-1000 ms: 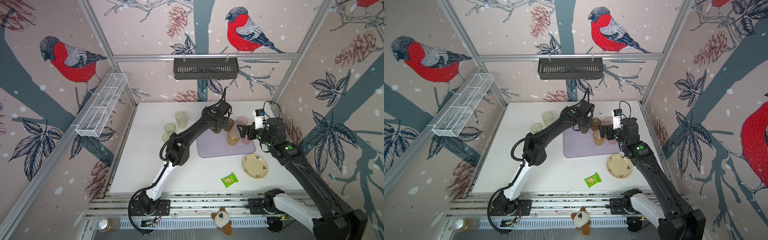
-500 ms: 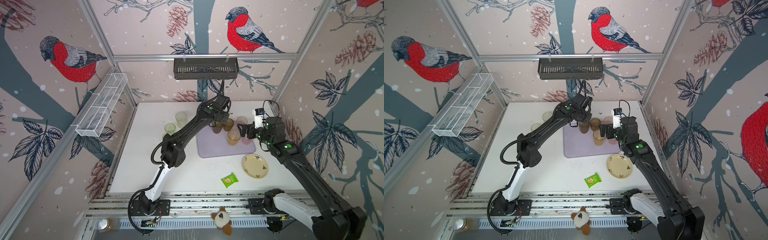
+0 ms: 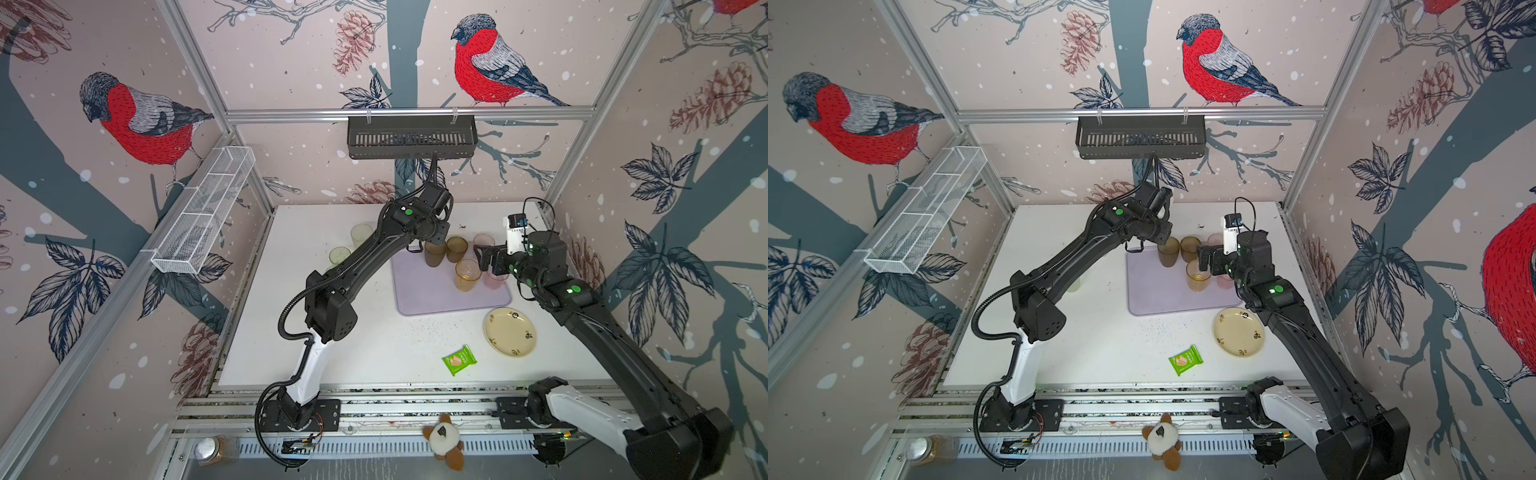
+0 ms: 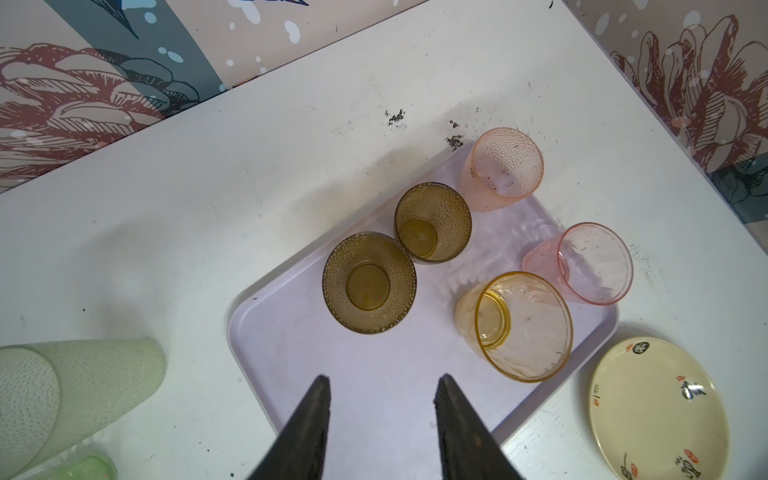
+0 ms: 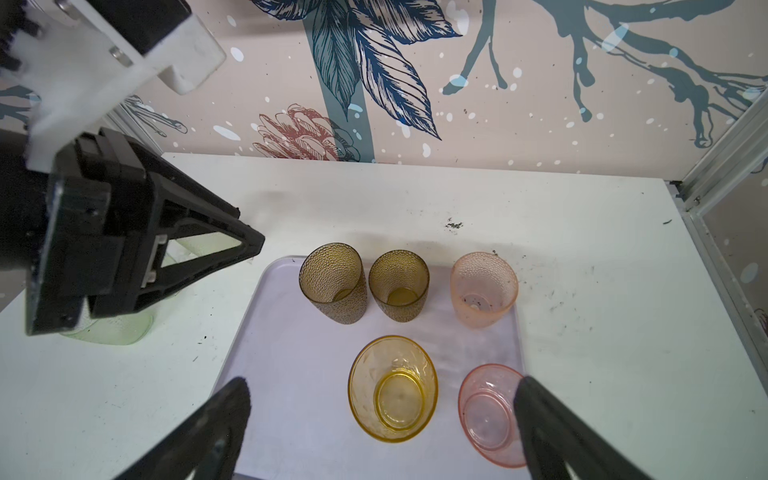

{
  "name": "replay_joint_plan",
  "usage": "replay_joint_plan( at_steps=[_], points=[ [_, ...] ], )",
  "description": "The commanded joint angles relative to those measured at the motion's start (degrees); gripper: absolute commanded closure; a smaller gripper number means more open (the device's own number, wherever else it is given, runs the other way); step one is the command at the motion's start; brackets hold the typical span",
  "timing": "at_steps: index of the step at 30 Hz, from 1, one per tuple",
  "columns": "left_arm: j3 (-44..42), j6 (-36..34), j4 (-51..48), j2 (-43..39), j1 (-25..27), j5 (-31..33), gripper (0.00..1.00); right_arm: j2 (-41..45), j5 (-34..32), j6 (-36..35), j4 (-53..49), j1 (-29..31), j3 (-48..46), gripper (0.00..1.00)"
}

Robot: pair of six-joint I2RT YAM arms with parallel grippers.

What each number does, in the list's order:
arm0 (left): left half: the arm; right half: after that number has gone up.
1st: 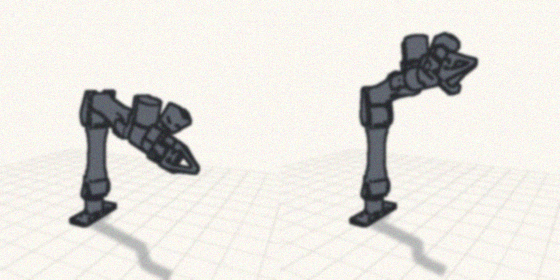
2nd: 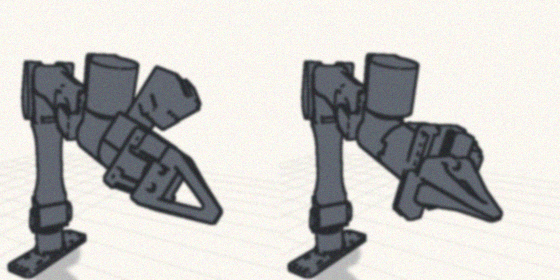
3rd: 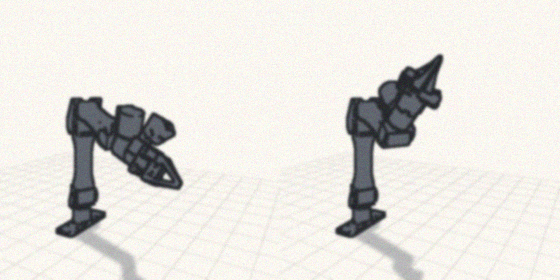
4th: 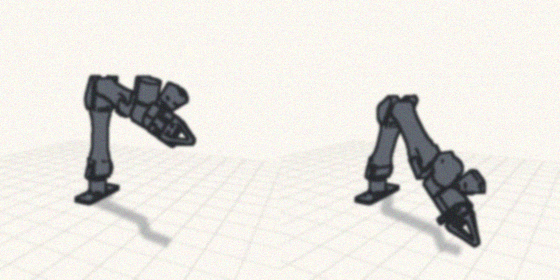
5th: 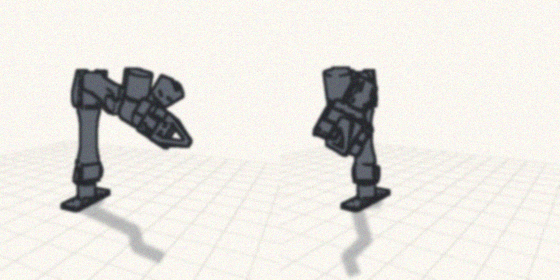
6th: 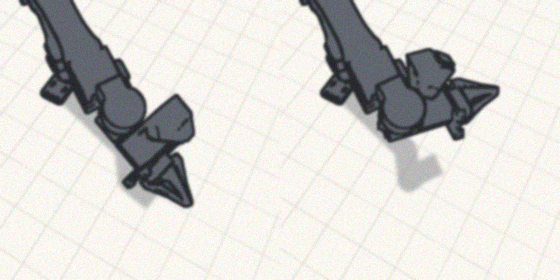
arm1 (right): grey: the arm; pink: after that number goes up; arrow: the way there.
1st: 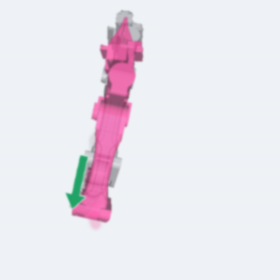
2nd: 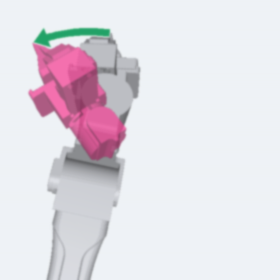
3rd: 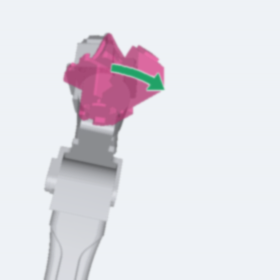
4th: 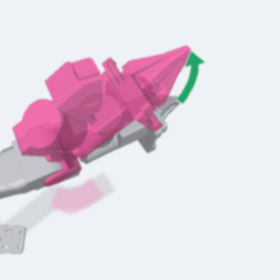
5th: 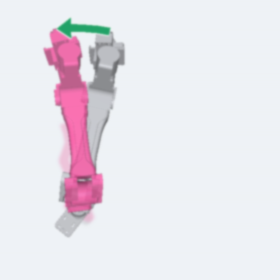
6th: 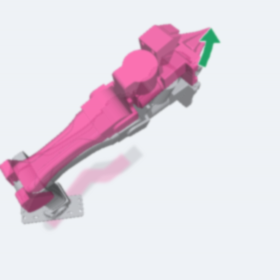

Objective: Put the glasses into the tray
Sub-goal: 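Raise the left gripper off the amber cup and swing it toward the green cups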

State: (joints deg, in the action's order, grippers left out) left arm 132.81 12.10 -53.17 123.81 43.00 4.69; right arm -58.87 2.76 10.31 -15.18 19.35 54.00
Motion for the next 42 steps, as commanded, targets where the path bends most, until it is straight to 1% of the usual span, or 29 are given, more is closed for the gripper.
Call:
replay_joint_plan(
  at_steps=[1,6,11,18,21,24,27,30,32,33,36,39,42],
  points=[
    [0.05,2.51,-3.16,-1.60,-0.09,0.86,0.56,0.83,-1.26,-0.97,2.38,0.77,-1.24,0.00],
    [1.36,4.42,-6.95,-2.55,-0.38,0.00,0.55,0.48,-1.50,-0.82,3.35,2.54,-1.46,0.01],
    [0.56,4.57,-9.09,-3.13,-0.64,-0.54,0.54,-0.12,-4.02,-0.25,4.09,6.41,-1.42,0.01],
    [-0.23,4.59,-11.95,-3.76,-1.17,-1.78,0.40,-0.60,-9.32,3.19,4.30,12.27,-0.84,0.00],
    [-4.34,3.65,-9.82,-5.93,-1.57,-1.71,0.39,-1.48,-11.99,4.84,3.38,14.35,0.10,0.01],
    [-7.59,3.63,-8.23,-8.08,-2.65,-4.22,0.38,-2.15,-12.61,8.25,2.09,15.14,1.76,0.01],
    [-12.89,3.02,-5.33,-11.12,-3.08,-4.73,0.32,-2.59,-12.77,11.87,1.51,15.49,2.19,0.00],
    [-17.63,2.45,-3.08,-13.95,-3.87,-5.67,0.31,-3.44,-14.83,14.27,-0.59,16.95,4.08,0.01],
    [-21.13,2.41,-1.22,-16.06,-4.36,-6.93,0.19,-4.11,-16.46,15.49,-2.24,17.90,5.45,0.00],
    [-22.82,2.41,-0.07,-17.11,-4.55,-7.43,0.16,-4.62,-17.04,16.26,-3.30,18.20,6.56,0.01],
    [-27.88,1.99,3.01,-19.82,-5.27,-8.99,0.12,-6.23,-18.09,18.46,-5.89,18.84,9.99,0.01],
    [-32.05,1.75,5.86,-21.90,-6.86,-11.34,0.11,-8.00,-18.86,20.46,-7.99,19.56,13.02,0.00],
    [-33.71,0.75,7.26,-23.45,-7.63,-12.59,0.11,-10.04,-19.93,21.92,-10.27,20.40,16.36,0.01]
  ],
)
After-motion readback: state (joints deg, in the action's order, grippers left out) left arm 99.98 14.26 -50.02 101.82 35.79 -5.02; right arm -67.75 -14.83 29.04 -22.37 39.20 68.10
